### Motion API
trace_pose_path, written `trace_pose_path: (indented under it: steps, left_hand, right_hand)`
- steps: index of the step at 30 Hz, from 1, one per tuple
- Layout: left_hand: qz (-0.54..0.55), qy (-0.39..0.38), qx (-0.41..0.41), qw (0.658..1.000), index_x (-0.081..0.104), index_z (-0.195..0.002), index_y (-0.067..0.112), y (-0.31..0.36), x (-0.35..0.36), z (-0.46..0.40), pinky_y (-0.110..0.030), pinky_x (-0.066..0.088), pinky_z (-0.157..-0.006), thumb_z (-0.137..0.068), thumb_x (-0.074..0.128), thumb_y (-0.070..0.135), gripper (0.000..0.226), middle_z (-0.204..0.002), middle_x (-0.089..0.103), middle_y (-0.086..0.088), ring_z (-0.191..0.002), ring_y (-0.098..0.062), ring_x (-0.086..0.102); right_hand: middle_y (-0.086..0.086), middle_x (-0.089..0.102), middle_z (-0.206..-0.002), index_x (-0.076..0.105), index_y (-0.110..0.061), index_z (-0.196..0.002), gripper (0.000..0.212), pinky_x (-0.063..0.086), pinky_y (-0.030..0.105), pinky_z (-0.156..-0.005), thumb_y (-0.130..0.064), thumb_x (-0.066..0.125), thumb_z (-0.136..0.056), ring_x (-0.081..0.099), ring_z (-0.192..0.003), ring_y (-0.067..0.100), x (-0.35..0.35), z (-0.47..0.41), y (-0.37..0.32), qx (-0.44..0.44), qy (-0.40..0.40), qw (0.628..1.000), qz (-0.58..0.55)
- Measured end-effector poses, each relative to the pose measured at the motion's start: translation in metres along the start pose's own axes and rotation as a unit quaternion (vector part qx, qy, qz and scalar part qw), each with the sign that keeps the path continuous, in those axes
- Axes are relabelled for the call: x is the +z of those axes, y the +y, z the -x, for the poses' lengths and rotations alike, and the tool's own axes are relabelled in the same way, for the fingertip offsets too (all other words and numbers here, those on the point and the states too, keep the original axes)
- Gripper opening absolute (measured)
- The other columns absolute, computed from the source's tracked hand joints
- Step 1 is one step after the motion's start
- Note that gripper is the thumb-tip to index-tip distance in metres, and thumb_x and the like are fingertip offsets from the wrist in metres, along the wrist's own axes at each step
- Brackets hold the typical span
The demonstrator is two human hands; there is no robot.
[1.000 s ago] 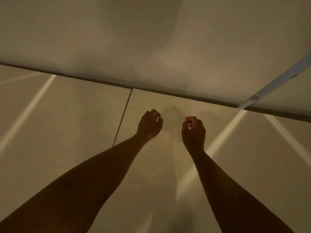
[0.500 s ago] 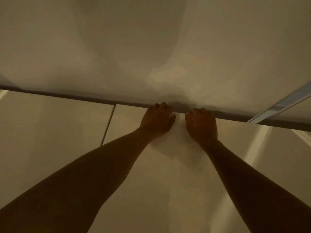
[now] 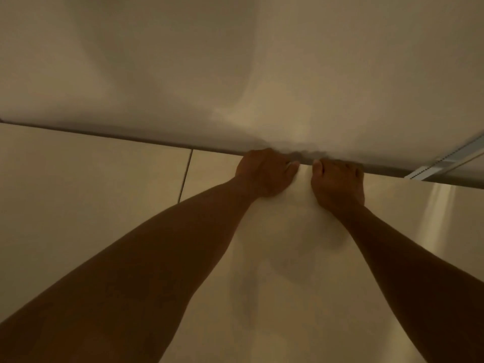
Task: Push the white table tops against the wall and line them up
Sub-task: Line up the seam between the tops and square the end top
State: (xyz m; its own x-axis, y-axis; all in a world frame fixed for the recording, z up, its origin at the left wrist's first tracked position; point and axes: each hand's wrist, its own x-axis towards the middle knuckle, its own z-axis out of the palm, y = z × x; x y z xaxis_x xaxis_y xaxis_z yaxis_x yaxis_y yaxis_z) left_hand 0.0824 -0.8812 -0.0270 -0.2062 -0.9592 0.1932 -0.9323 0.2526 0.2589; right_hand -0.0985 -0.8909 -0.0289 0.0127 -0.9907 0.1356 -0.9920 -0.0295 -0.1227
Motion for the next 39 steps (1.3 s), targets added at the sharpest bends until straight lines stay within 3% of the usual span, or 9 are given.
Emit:
trace_pose_path:
  steps: [12,14,16,18,21,24,29,34,39]
  left_hand:
    - [0.001,0.000,0.014,1.000,0.069,-0.121,0.026,-0.014,0.000,0.007,-0.040,0.047,-0.087,-0.103,0.036,0.045,0.042,-0.117,0.072,-0.010,-0.106,-0.034,0.065]
    - [-0.030,-0.008,0.010,0.999,0.064,-0.129,0.022,-0.018,-0.004,0.020,-0.043,0.044,-0.092,-0.103,0.033,0.044,0.047,-0.123,0.068,-0.012,-0.111,-0.034,0.060]
    - [-0.052,-0.022,0.003,0.998,0.053,-0.143,0.020,-0.021,-0.006,0.043,-0.047,0.037,-0.107,-0.101,0.024,0.047,0.058,-0.140,0.057,-0.012,-0.128,-0.035,0.051]
    - [-0.049,-0.050,-0.011,0.997,0.035,-0.156,0.021,-0.020,-0.011,0.070,-0.050,0.021,-0.122,-0.103,0.016,0.048,0.062,-0.160,0.036,-0.011,-0.149,-0.036,0.028]
    - [-0.033,-0.088,-0.042,0.995,0.016,-0.162,0.023,-0.005,-0.019,0.123,-0.049,0.004,-0.127,-0.105,0.006,0.048,0.063,-0.170,0.011,-0.007,-0.157,-0.031,0.002]
    - [-0.029,-0.091,-0.062,0.994,0.014,-0.162,0.019,0.015,-0.034,0.187,-0.048,0.005,-0.127,-0.104,0.005,0.047,0.065,-0.170,0.009,-0.008,-0.157,-0.029,0.001]
    - [-0.009,-0.054,-0.107,0.993,0.032,-0.158,0.011,0.052,-0.051,0.310,-0.049,0.020,-0.125,-0.108,0.021,0.042,0.060,-0.165,0.028,-0.013,-0.154,-0.032,0.020]
    - [-0.008,-0.078,-0.163,0.984,0.022,-0.161,0.014,0.089,-0.064,0.410,-0.046,0.018,-0.126,-0.108,0.020,0.043,0.061,-0.169,0.019,-0.007,-0.157,-0.024,0.008]
    - [0.041,-0.080,-0.172,0.981,0.018,-0.161,0.010,0.134,-0.074,0.490,-0.050,0.014,-0.127,-0.103,0.028,0.034,0.063,-0.170,0.010,-0.010,-0.157,-0.027,-0.001]
  right_hand:
    - [0.024,0.063,-0.111,0.066,-0.009,-0.105,0.045,0.037,0.051,-0.101,-0.037,0.031,-0.101,0.053,-0.110,0.044,0.007,0.007,-0.012,-0.001,0.034,0.999,0.004]
    - [0.024,0.059,-0.111,0.065,-0.007,-0.107,0.046,0.038,0.054,-0.102,-0.036,0.031,-0.098,0.051,-0.108,0.044,0.009,0.019,-0.027,-0.023,0.047,0.999,-0.001]
    - [0.022,0.056,-0.122,0.060,-0.007,-0.122,0.046,0.034,0.054,-0.108,-0.033,0.033,-0.096,0.048,-0.116,0.043,0.009,0.035,-0.046,-0.050,0.044,0.998,-0.019]
    - [0.021,0.049,-0.139,0.050,-0.006,-0.138,0.049,0.028,0.051,-0.115,-0.030,0.034,-0.098,0.042,-0.130,0.042,0.007,0.054,-0.061,-0.079,0.030,0.996,-0.034]
    - [0.020,0.030,-0.158,0.035,-0.006,-0.151,0.053,0.017,0.048,-0.123,-0.026,0.035,-0.102,0.024,-0.147,0.040,0.003,0.099,-0.073,-0.138,-0.035,0.989,-0.040]
    - [0.019,0.025,-0.162,0.031,-0.006,-0.153,0.057,0.015,0.048,-0.124,-0.029,0.027,-0.101,0.017,-0.151,0.039,-0.012,0.160,-0.077,-0.174,-0.080,0.980,-0.051]
    - [0.018,0.027,-0.161,0.036,-0.007,-0.152,0.062,0.016,0.049,-0.123,-0.034,0.024,-0.097,0.018,-0.151,0.037,-0.036,0.266,-0.074,-0.226,-0.136,0.962,-0.070]
    - [0.016,0.024,-0.163,0.035,-0.011,-0.152,0.066,0.016,0.054,-0.122,-0.041,0.028,-0.094,0.014,-0.152,0.037,-0.055,0.347,-0.062,-0.265,-0.168,0.946,-0.081]
    - [0.011,0.006,-0.167,0.020,-0.013,-0.158,0.071,0.001,0.050,-0.124,-0.048,0.032,-0.097,-0.005,-0.154,0.034,-0.070,0.410,-0.046,-0.302,-0.197,0.929,-0.079]
